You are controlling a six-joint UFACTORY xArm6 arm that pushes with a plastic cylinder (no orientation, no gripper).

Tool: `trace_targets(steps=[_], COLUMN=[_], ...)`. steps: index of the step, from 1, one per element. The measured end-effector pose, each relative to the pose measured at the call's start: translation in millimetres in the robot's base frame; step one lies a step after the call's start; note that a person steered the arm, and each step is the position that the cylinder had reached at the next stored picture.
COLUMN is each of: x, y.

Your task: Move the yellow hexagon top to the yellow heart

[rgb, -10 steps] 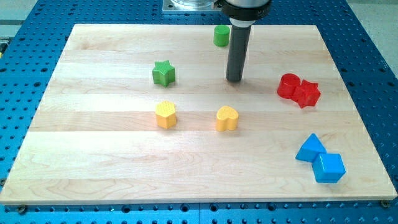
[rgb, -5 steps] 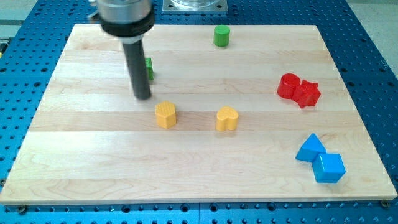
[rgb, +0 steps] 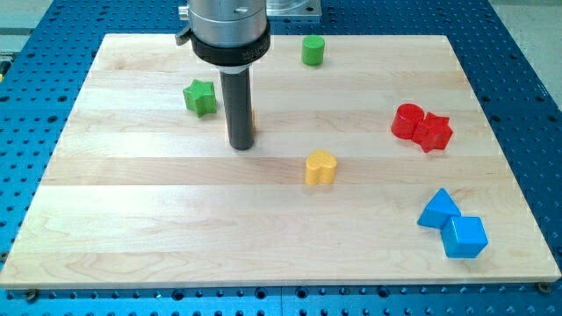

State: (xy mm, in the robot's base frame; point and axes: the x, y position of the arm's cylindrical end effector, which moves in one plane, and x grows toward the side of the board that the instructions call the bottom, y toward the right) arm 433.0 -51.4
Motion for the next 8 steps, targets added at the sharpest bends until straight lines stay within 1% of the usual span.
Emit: trace_targets(steps=[1, 2, 3, 4, 5, 6, 7, 8], x=[1, 19, 30, 30, 24, -21, -44, -46], y=[0, -19, -85, -107, -62, -39, -13, 30])
